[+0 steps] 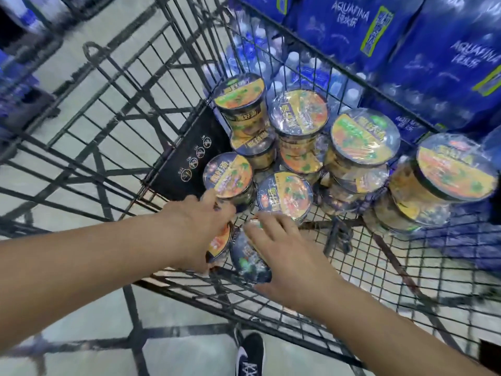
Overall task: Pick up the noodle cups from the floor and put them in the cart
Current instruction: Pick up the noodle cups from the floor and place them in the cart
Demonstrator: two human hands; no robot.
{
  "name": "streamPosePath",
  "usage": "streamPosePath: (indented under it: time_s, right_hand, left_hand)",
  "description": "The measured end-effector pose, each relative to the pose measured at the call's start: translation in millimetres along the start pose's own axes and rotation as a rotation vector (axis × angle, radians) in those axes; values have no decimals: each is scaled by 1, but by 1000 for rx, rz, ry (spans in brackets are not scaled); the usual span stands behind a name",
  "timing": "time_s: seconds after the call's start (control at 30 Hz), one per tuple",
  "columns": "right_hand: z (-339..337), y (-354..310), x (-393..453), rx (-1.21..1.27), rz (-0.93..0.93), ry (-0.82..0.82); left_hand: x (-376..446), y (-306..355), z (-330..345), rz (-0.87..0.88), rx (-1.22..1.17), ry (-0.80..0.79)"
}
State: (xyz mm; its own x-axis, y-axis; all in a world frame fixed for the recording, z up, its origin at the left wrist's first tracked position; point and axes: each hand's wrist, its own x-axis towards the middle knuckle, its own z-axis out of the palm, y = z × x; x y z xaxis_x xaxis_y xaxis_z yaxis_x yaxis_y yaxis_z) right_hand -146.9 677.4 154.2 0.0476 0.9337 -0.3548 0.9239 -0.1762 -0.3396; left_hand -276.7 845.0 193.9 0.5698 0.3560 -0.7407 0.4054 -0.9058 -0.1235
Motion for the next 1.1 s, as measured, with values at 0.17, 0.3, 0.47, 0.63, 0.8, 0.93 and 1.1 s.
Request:
streamPosePath:
  time_s: [0.17,0.3,0.47,0.63,0.8,0.93,1.1]
  right_hand:
    - [12,-4,16,-136,-43,-32]
    - [10,-2,14,-113,-57,-16]
    - [-7,16,-39,58,32,149]
    - [-18,64,-158,357,294,540]
    - [12,127,-328,540,683,988]
    - [86,169,-470,577,1004,894]
    - [203,195,-646,672,1296,662]
  left_hand:
    - [24,5,6,8,188,-151]
    - [24,1,10,44,172,-166]
    - [-2,13,-27,44,149,57]
    - [-40,100,-75,276,-249,551]
    - [-46,297,-105,463,-591,452]
    - [-66,448,-79,785,-466,631]
    - [-59,639,-24,864,-259,451]
